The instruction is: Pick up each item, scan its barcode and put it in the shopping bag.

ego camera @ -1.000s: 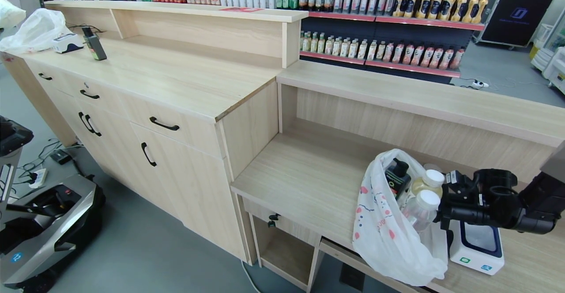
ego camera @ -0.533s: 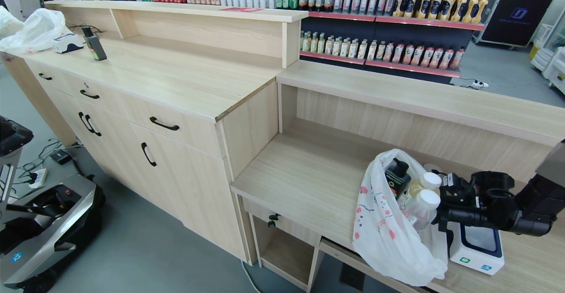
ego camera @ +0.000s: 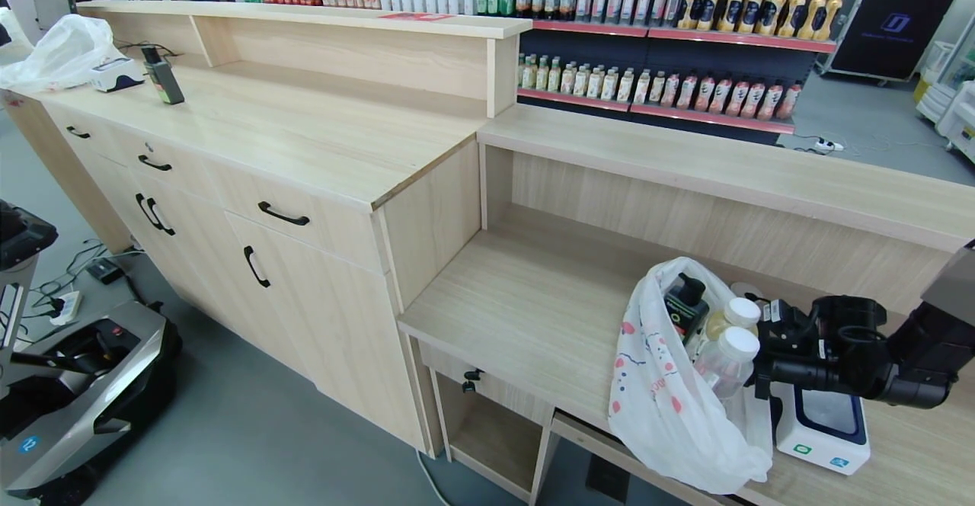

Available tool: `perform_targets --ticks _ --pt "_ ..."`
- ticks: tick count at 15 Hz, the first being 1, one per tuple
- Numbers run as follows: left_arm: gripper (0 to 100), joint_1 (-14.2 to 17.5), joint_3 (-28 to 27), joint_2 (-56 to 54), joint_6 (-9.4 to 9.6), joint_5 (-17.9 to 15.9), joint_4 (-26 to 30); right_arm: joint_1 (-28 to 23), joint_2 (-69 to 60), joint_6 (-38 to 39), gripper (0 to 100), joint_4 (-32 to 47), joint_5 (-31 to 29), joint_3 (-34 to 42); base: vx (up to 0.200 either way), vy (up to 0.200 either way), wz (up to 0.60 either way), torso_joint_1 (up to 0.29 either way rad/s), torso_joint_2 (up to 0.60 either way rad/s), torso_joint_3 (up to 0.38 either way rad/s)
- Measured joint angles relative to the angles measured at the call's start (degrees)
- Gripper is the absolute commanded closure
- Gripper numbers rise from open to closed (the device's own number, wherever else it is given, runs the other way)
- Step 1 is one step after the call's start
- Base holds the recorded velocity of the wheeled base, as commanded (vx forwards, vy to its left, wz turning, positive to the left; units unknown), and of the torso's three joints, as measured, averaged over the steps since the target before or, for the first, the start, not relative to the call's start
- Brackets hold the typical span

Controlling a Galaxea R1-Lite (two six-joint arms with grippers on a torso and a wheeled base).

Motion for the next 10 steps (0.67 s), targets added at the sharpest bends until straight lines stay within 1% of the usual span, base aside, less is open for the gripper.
perform_targets --ticks 1,10 --pt "100 0.0 0.0 0.0 0.0 0.0 0.0 0.0 0.0 0.0 0 0.0 -0.1 0.0 0.0 0.0 0.0 0.0 0.0 0.0" --pt "100 0.0 0.0 0.0 0.0 0.0 0.0 -0.2 -1.0 0.4 0 0.1 -0.3 0.3 0.0 0.0 0.0 0.0 0.0 0.0"
